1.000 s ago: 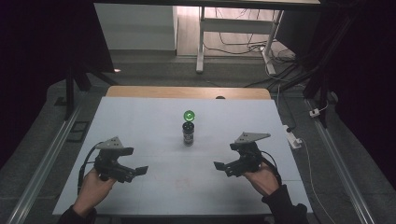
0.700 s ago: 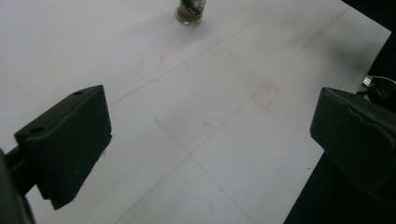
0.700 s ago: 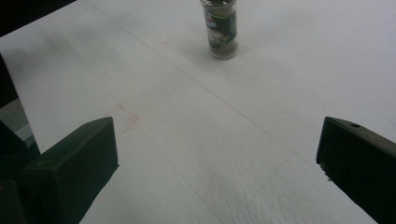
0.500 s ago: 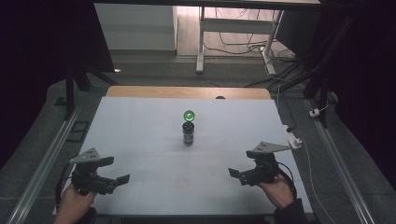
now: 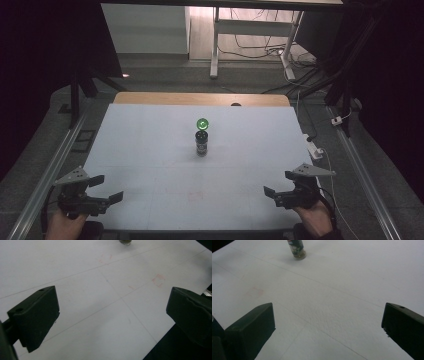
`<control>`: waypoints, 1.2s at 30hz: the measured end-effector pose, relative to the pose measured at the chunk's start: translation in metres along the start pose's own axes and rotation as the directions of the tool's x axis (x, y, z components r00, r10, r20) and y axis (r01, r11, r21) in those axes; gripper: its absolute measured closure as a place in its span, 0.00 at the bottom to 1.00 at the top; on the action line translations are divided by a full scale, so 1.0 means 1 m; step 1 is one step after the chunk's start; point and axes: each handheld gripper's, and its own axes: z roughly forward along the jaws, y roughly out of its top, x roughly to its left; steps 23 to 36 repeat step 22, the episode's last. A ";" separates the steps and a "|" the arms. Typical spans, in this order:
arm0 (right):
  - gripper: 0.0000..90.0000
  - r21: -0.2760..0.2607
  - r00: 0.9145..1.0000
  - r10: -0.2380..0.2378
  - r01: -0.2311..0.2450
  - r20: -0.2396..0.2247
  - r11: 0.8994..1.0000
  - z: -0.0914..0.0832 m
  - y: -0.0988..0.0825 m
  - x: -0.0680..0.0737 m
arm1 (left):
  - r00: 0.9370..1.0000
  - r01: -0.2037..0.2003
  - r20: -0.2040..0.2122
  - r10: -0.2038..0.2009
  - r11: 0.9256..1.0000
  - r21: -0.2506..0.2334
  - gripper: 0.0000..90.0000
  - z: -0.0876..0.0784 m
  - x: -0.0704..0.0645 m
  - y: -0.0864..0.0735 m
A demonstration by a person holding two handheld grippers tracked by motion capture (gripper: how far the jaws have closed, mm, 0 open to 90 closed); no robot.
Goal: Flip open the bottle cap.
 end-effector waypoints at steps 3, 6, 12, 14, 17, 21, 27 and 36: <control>0.00 0.017 1.000 0.009 -0.009 0.016 1.000 -0.003 -0.005 -0.001 | 1.000 0.003 -0.019 -0.002 1.000 0.011 0.00 -0.002 0.001 -0.003; 0.00 0.041 0.999 0.016 -0.018 0.030 0.999 -0.006 -0.010 -0.003 | 0.999 -0.001 -0.037 0.002 1.000 0.020 0.00 -0.004 0.000 -0.005; 0.00 0.063 0.998 0.041 -0.044 0.053 0.997 -0.012 -0.017 -0.005 | 0.997 -0.012 -0.073 0.015 0.999 0.046 0.00 -0.007 -0.001 -0.009; 0.00 0.062 0.997 0.047 -0.051 0.067 0.997 -0.015 -0.019 -0.006 | 0.997 -0.013 -0.078 0.017 0.998 0.057 0.00 -0.007 -0.002 -0.009; 0.00 0.075 0.996 0.051 -0.057 0.079 0.996 -0.017 -0.021 -0.006 | 0.996 -0.014 -0.082 0.019 0.998 0.068 0.00 -0.007 -0.002 -0.010; 0.00 0.081 0.995 0.059 -0.065 0.079 0.995 -0.018 -0.021 -0.007 | 0.997 -0.007 -0.078 0.013 0.998 0.069 0.00 -0.006 -0.001 -0.009; 0.00 0.085 0.995 0.058 -0.065 0.083 0.994 -0.018 -0.022 -0.007 | 0.997 -0.006 -0.077 0.011 0.998 0.068 0.00 -0.006 -0.001 -0.009; 0.00 0.085 0.995 0.058 -0.065 0.083 0.994 -0.018 -0.022 -0.007 | 0.997 -0.006 -0.077 0.011 0.998 0.068 0.00 -0.006 -0.001 -0.009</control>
